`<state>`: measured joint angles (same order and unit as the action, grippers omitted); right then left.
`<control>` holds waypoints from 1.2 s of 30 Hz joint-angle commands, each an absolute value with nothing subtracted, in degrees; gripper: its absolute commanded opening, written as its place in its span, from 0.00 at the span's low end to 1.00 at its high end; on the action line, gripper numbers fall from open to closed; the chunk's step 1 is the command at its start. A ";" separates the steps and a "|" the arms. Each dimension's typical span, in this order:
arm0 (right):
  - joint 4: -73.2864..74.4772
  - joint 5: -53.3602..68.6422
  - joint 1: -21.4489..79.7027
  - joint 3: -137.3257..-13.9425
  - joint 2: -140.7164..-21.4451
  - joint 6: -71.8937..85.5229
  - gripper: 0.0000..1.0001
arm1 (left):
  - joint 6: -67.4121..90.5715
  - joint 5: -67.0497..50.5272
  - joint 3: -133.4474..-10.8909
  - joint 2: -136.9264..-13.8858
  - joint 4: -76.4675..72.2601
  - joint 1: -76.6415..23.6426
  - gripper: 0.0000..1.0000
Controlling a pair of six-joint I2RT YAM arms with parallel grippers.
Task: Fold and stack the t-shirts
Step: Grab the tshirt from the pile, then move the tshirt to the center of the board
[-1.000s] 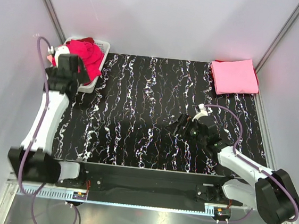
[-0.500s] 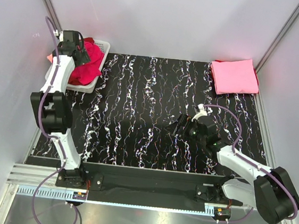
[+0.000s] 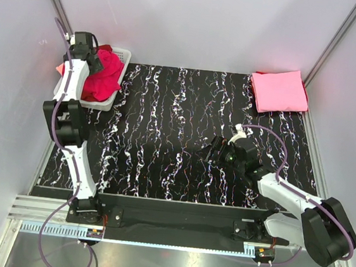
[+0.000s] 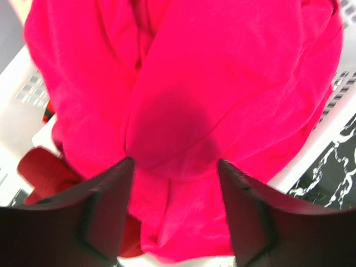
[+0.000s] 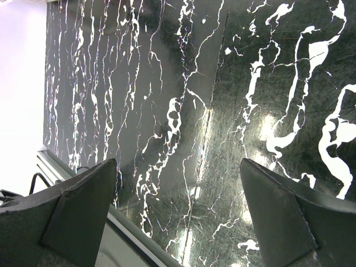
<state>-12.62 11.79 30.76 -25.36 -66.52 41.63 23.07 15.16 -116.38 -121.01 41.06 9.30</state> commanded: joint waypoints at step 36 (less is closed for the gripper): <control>36.98 -19.16 31.29 -43.23 -23.46 44.91 1.00 | 25.48 13.26 -101.89 -90.54 54.50 -39.11 0.99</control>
<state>22.70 -11.51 30.87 -37.89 -22.85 43.27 22.41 12.03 -107.92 -90.65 51.57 -37.17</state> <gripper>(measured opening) 0.994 0.985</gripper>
